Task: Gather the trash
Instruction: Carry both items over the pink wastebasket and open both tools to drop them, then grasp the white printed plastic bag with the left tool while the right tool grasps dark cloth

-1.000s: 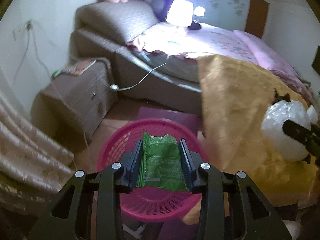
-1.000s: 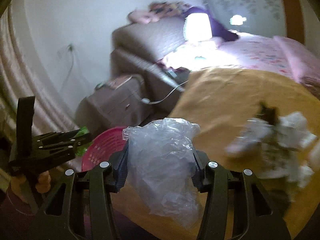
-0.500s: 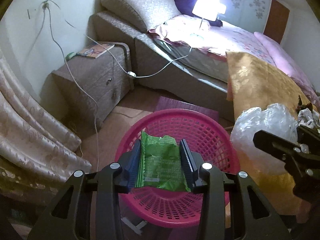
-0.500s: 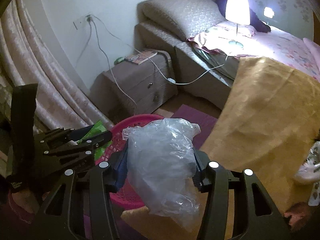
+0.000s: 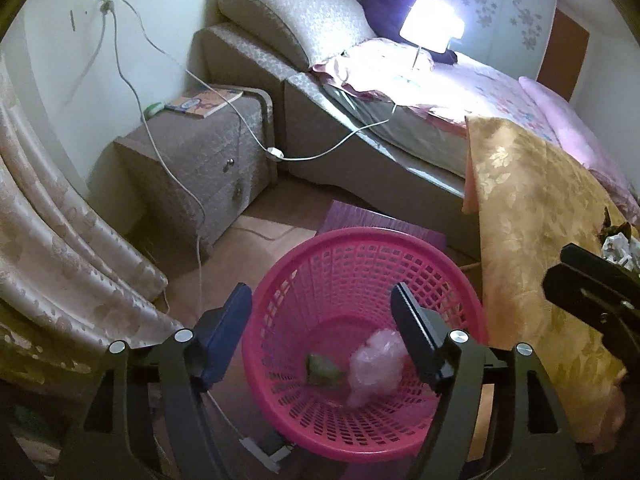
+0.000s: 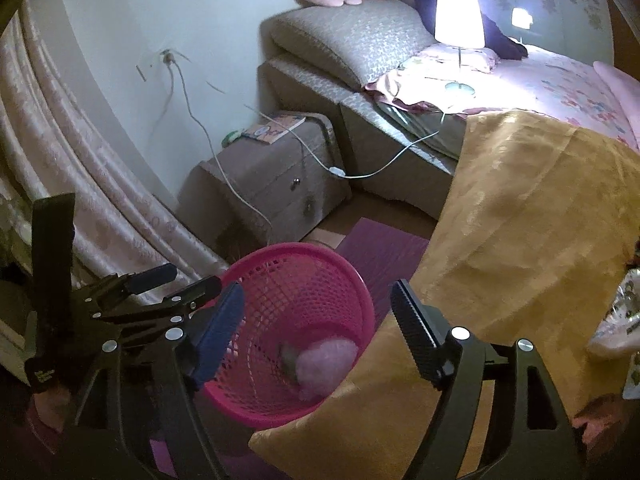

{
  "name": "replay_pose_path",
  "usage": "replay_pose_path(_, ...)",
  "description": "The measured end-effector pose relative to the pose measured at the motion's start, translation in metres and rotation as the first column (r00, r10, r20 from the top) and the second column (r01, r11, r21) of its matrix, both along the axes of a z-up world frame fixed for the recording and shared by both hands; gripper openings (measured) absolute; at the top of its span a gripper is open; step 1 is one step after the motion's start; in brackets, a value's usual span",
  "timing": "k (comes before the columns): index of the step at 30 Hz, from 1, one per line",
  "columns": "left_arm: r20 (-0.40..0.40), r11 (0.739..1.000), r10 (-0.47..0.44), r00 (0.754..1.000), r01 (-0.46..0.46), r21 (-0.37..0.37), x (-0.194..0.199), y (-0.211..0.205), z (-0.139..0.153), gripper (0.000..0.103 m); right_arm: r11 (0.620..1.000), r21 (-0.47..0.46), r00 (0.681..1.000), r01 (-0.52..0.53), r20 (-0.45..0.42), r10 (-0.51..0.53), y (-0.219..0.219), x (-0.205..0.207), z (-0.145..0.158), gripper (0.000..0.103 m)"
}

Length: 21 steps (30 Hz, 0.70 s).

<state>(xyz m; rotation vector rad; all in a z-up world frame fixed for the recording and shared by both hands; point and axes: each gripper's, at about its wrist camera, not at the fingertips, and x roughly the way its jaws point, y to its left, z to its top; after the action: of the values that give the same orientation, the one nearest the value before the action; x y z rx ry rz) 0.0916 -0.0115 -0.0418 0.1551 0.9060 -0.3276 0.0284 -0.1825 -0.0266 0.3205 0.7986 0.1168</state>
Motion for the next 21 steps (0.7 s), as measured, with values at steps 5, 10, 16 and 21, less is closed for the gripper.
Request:
replay_pose_path(5,0.029,1.0,-0.031,0.999,0.031,0.005,-0.006,-0.007,0.004,0.075,0.999,-0.02,0.999,0.039,0.028,-0.038,-0.006,-0.015,0.006,0.074)
replay_pose_path(10,0.047,0.998,-0.067,0.997,0.066,0.005,-0.014,-0.018,0.007,0.077,0.995,-0.034,0.994,0.097,0.047,-0.095,-0.022,-0.032,0.009,0.074)
replay_pose_path(16,0.056,0.994,-0.112,0.992,0.112,-0.007,-0.024,-0.028,0.009,0.077,0.983,-0.071,0.984,0.167,0.076,-0.161,-0.043,-0.059,0.012,0.075)
replay_pose_path(21,0.065,0.986,-0.162,0.985,0.164,-0.013,-0.034,-0.044,0.01,0.078,0.962,-0.102,0.966,0.252,0.095,-0.243,-0.07,-0.09,0.012,0.076)
